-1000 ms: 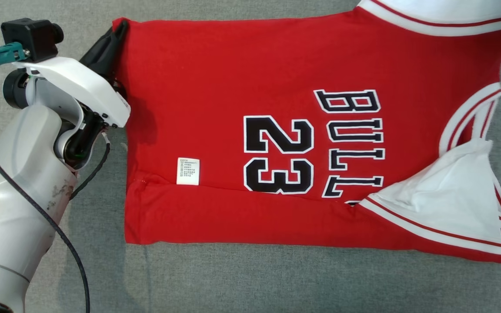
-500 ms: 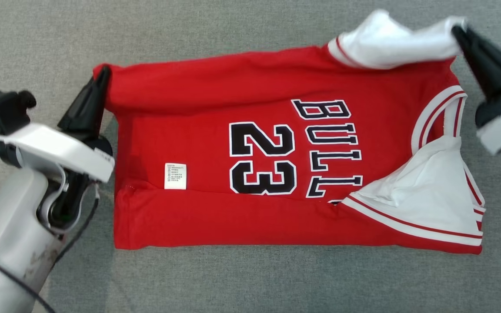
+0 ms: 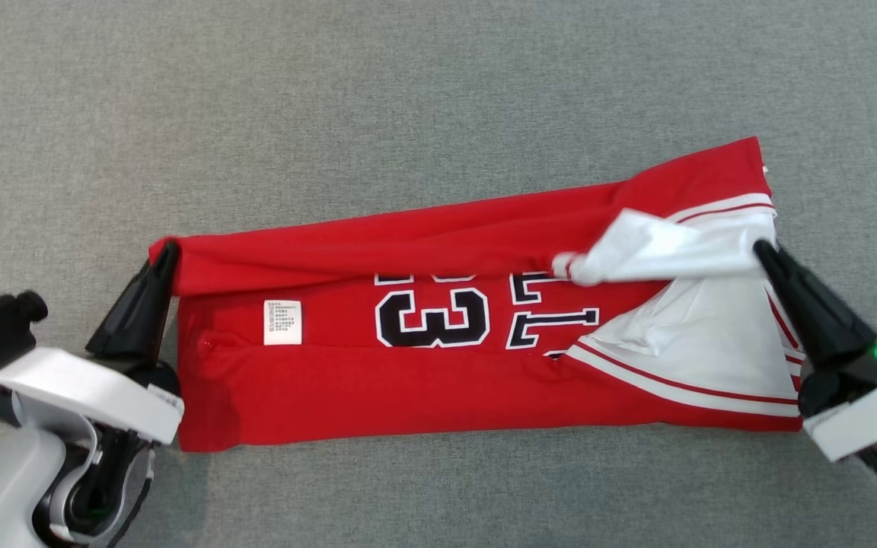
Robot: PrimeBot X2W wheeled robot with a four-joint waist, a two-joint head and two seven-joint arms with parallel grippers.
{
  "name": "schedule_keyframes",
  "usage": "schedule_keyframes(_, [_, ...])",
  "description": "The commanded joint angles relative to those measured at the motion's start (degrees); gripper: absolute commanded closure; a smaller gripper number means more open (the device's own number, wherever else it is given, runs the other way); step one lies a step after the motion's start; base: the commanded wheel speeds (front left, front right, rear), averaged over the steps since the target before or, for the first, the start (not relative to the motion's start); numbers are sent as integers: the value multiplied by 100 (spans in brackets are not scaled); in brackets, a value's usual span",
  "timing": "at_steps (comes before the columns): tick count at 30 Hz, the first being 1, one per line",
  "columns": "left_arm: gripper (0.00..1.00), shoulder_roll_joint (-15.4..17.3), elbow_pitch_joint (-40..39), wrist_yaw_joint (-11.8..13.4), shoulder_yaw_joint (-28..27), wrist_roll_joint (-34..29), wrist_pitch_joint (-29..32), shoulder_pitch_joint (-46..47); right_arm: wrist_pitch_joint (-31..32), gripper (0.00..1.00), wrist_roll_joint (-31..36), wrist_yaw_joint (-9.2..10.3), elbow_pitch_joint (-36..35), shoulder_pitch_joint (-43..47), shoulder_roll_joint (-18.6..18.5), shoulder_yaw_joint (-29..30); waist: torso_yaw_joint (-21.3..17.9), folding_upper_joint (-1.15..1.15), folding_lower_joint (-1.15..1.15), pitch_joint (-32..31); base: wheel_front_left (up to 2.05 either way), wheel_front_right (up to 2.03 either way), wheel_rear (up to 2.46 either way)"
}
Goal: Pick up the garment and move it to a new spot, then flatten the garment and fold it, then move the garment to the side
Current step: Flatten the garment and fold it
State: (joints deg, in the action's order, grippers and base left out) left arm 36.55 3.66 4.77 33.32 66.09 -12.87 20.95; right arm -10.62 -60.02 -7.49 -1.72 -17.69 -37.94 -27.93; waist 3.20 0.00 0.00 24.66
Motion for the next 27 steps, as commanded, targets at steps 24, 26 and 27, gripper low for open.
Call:
schedule_keyframes(24, [0, -1162, -249, 789, -1360, -1646, -234, -864, -236, 0, 2396, 0, 157, 1028, 2063, 2135, -205, 0, 0, -470, 0, 0, 0])
schedule_keyframes(26, [0, -1362, -448, 778, -1648, -2083, -236, -868, -198, 0, 2693, 0, 93, 968, 2270, 2348, -227, 0, 0, -536, 0, 0, 0])
schedule_keyframes(27, [0, -1480, -534, 762, -1762, -2292, -236, -906, -173, 0, 2849, 0, 65, 948, 2339, 2444, -230, 0, 0, -569, 0, 0, 0])
